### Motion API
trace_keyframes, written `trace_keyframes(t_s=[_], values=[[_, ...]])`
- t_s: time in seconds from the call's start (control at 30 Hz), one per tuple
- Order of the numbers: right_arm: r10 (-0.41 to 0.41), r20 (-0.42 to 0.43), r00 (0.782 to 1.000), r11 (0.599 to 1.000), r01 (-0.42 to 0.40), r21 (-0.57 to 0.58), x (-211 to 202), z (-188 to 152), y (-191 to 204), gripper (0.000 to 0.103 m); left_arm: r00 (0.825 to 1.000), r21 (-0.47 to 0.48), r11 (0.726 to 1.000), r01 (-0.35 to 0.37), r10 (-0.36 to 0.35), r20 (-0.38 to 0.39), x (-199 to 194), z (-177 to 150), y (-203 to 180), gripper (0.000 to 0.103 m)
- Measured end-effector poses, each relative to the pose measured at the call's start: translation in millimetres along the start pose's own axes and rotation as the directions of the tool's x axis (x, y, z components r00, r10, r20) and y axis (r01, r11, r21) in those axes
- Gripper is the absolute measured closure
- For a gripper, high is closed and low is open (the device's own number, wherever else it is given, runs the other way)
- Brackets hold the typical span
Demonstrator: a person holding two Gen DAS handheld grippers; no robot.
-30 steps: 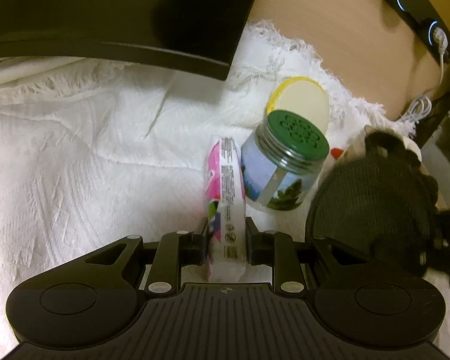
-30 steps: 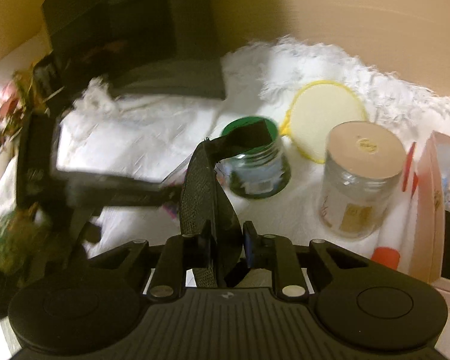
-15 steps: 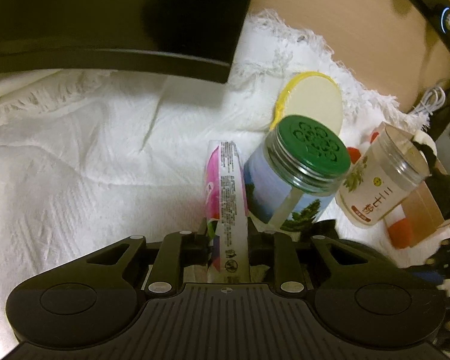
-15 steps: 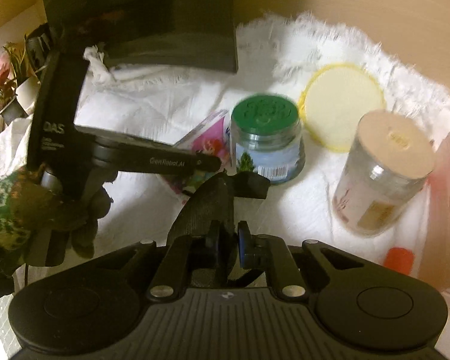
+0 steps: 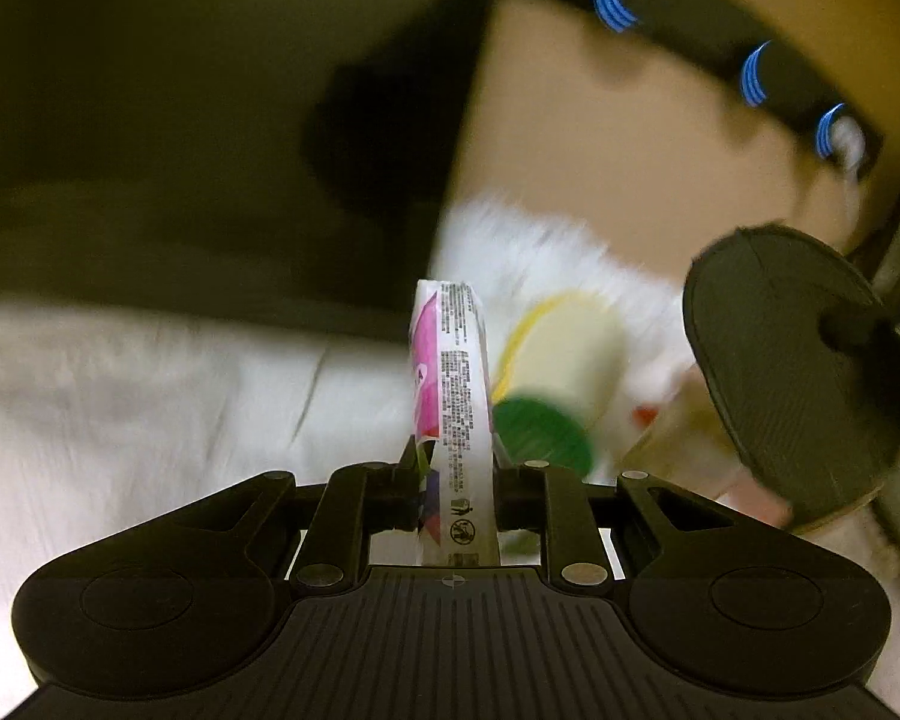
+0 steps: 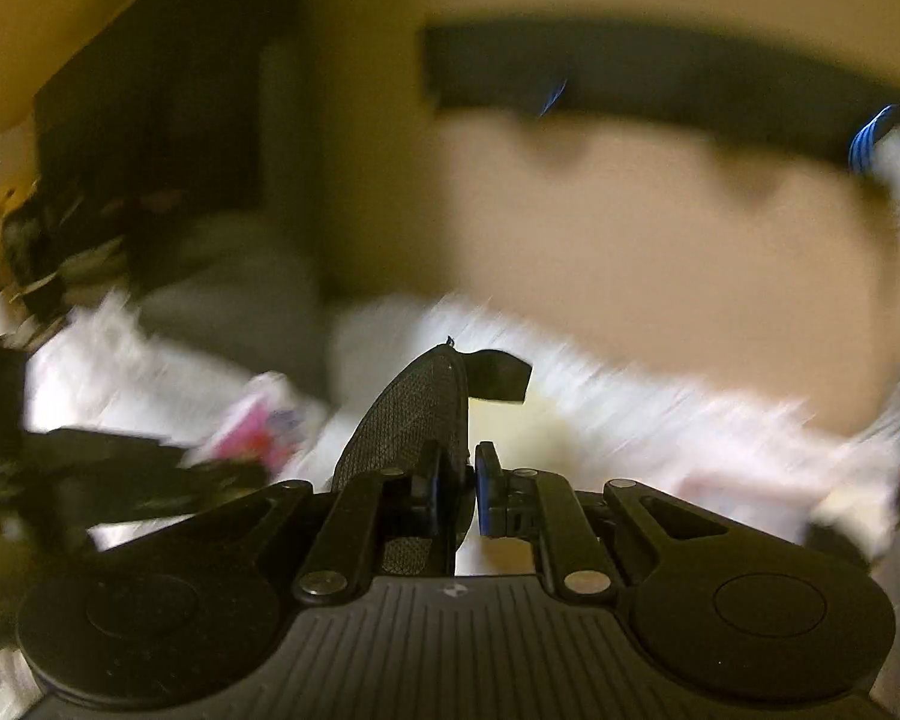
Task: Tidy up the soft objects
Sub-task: 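Carry the pack with the left gripper while the right gripper carries the black pad toward the box, then drop the pink pack into the box with the left gripper while the right gripper drops the black pad in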
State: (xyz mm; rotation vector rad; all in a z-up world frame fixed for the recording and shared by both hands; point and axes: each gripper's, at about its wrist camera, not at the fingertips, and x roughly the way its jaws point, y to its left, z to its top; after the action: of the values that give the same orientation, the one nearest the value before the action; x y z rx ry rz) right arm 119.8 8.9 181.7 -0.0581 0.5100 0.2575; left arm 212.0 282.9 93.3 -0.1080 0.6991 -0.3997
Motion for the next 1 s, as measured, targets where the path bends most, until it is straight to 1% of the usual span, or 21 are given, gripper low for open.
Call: trace_keyframes(t_s=[0.13,0.2,0.27,0.33,0.4,0.47,0.53,0.63,0.7,0.73,0.8,0.83,0.87,0.9,1.0], values=[[-0.1,0.09,0.991,0.995,0.097,0.038,-38,19,-43,0.092,0.995,0.067,0.996,0.052,-0.058,0.086,-26,34,-45,0.081],[-0.143,0.123,0.982,0.989,0.138,0.053,-56,21,-64,0.092,0.988,0.099,0.99,0.1,-0.11,0.111,-31,51,-75,0.081],[-0.182,0.139,0.973,0.982,0.174,0.067,-70,19,-85,0.092,0.978,0.12,0.981,0.155,-0.169,0.118,-28,65,-105,0.081],[-0.214,0.144,0.966,0.976,0.204,0.081,-79,14,-102,0.092,0.966,0.128,0.966,0.224,-0.238,0.105,-15,76,-137,0.081],[-0.244,0.144,0.959,0.968,0.232,0.1,-84,10,-118,0.092,0.953,0.13,0.951,0.282,-0.293,0.081,0,81,-165,0.081],[-0.273,0.144,0.951,0.959,0.257,0.122,-86,4,-133,0.092,0.943,0.133,0.937,0.322,-0.331,0.048,20,83,-191,0.081],[-0.3,0.135,0.944,0.949,0.282,0.139,-89,0,-151,0.092,0.932,0.107,0.927,0.359,-0.362,0.013,42,81,-211,0.08],[-0.336,0.103,0.936,0.933,0.317,0.17,-85,-4,-167,0.092,0.916,0.029,0.916,0.4,-0.399,-0.033,75,68,-230,0.079],[-0.353,0.087,0.932,0.928,0.336,0.163,-79,-6,-169,0.092,0.912,0.002,0.915,0.404,-0.403,-0.076,99,56,-239,0.078],[-0.359,0.076,0.93,0.926,0.344,0.156,-75,-8,-171,0.092,0.916,0.015,0.92,0.392,-0.389,-0.097,105,47,-247,0.078],[-0.367,0.04,0.929,0.922,0.358,0.144,-64,-11,-173,0.092,0.933,0.052,0.939,0.341,-0.33,-0.142,124,33,-260,0.077],[-0.374,0.022,0.927,0.919,0.367,0.141,-59,-12,-174,0.092,0.941,0.059,0.949,0.31,-0.298,-0.158,130,27,-262,0.074],[-0.381,0.006,0.925,0.916,0.376,0.141,-53,-14,-175,0.092,0.948,0.057,0.958,0.282,-0.269,-0.167,135,22,-263,0.074],[-0.388,-0.012,0.922,0.911,0.385,0.144,-46,-17,-178,0.092,0.951,0.045,0.962,0.27,-0.259,-0.166,136,20,-261,0.074],[-0.432,-0.056,0.9,0.891,0.435,0.129,-25,-26,-183,0.092,0.953,-0.004,0.963,0.269,-0.267,-0.146,137,22,-256,0.074]])
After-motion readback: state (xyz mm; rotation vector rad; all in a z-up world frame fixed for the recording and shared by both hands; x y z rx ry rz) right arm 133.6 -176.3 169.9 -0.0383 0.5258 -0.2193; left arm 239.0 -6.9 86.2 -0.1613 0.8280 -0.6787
